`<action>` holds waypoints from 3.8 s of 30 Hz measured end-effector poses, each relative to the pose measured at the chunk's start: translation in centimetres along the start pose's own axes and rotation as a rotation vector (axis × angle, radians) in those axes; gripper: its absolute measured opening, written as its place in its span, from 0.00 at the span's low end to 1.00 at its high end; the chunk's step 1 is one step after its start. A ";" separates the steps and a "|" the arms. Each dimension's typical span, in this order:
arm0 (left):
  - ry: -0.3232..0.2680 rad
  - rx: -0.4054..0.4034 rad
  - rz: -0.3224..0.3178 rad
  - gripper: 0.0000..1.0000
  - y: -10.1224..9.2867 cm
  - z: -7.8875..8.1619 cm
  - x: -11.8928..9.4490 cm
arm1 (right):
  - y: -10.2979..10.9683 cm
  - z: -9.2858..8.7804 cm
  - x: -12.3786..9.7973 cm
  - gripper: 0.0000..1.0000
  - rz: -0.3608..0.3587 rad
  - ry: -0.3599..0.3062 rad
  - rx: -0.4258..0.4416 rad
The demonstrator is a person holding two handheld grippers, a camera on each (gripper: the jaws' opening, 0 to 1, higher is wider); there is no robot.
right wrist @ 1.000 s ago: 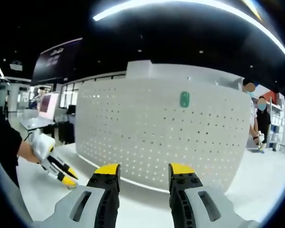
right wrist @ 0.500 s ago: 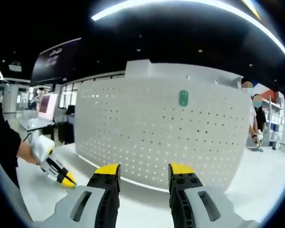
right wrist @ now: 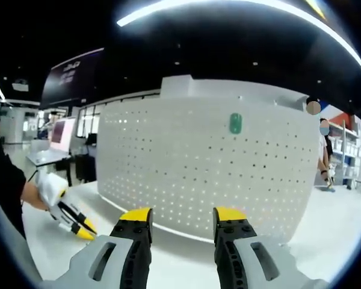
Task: Insert the hook assembly into the mounting plate slot until the hook locks in place.
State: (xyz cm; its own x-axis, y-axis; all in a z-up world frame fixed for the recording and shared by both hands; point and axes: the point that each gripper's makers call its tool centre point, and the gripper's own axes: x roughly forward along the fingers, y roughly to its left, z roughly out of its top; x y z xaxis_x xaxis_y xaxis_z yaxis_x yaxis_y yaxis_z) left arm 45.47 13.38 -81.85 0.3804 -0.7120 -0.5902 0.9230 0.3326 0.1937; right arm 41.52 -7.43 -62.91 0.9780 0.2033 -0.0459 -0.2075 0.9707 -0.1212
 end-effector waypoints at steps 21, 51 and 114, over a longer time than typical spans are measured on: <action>-0.016 0.001 -0.029 0.03 -0.3 0.6 0.7 | -0.5 -0.2 -0.2 0.40 -0.014 0.007 0.006; -0.022 -0.051 0.006 0.02 -0.5 -0.1 0.5 | 0.0 -0.3 -0.1 0.39 0.004 0.010 0.004; -0.151 -0.124 0.099 0.01 0.9 10.8 -7.7 | 9.5 2.6 -0.4 0.33 0.296 -0.080 -0.158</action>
State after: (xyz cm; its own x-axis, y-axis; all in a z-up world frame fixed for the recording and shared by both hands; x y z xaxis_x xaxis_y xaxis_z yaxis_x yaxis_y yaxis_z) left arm 43.96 12.49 -68.67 0.4818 -0.7537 -0.4470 0.8700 0.4724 0.1411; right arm 39.21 2.08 -61.48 0.8719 0.4891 -0.0251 -0.4774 0.8373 -0.2665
